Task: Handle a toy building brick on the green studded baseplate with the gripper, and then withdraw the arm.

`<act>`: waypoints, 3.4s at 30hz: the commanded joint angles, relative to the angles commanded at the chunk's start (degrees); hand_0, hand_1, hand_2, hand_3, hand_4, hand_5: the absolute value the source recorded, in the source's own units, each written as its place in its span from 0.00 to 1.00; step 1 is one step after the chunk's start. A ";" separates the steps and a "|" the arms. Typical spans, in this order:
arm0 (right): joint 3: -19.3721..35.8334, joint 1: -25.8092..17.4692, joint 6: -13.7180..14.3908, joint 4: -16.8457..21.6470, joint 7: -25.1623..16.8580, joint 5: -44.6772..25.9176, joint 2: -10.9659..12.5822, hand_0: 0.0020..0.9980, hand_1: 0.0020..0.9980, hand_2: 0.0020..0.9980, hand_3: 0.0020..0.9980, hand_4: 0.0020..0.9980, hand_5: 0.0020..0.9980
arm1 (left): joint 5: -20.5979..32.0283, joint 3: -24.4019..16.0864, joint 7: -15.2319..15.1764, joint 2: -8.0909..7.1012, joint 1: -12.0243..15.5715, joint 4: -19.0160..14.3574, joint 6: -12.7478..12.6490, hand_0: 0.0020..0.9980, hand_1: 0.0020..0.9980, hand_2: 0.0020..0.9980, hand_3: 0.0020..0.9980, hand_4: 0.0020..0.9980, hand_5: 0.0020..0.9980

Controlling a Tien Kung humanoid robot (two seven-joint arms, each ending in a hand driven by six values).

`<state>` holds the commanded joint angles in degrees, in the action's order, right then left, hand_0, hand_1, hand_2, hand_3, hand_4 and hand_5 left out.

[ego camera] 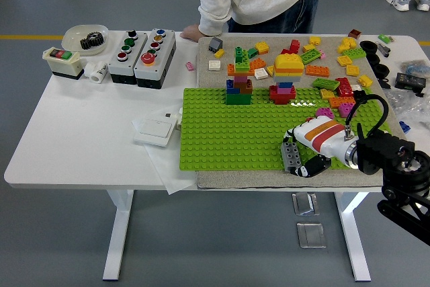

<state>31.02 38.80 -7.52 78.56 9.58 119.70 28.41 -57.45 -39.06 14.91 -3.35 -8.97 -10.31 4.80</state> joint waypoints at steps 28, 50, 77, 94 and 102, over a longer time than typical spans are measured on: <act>0.40 0.04 0.14 -3.02 -0.44 -0.40 -0.89 0.67 0.68 0.71 0.62 0.84 0.45 | 0.28 0.26 -0.03 0.00 -0.03 0.00 -0.02 0.79 0.72 0.63 0.56 0.58 0.60; 0.88 -0.05 1.05 -3.85 -1.89 -0.42 -1.06 0.68 0.70 0.75 0.81 0.92 0.44 | 0.40 0.40 -0.09 -0.01 0.05 0.00 0.13 0.79 0.72 0.62 0.55 0.58 0.61; 6.97 -4.76 3.26 6.45 -2.61 -1.30 4.25 0.69 0.71 0.77 0.80 0.98 0.47 | -1.63 -1.02 0.15 0.04 0.51 0.00 0.20 0.79 0.71 0.61 0.54 0.53 0.55; 5.53 -7.27 8.20 7.19 -10.62 -5.63 6.56 0.64 0.65 0.70 0.58 0.86 0.48 | -1.53 -1.18 -0.03 0.20 0.37 0.00 0.06 0.79 0.71 0.60 0.54 0.53 0.55; 4.03 -6.88 8.11 6.03 -10.53 -5.06 5.81 0.66 0.66 0.71 0.59 0.87 0.49 | -1.14 -0.79 -0.09 0.21 0.23 0.00 0.06 0.79 0.71 0.61 0.54 0.53 0.55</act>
<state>35.05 31.92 0.60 84.60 -0.94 114.63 34.22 -58.60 -39.85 14.83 -3.14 -8.73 -10.31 4.85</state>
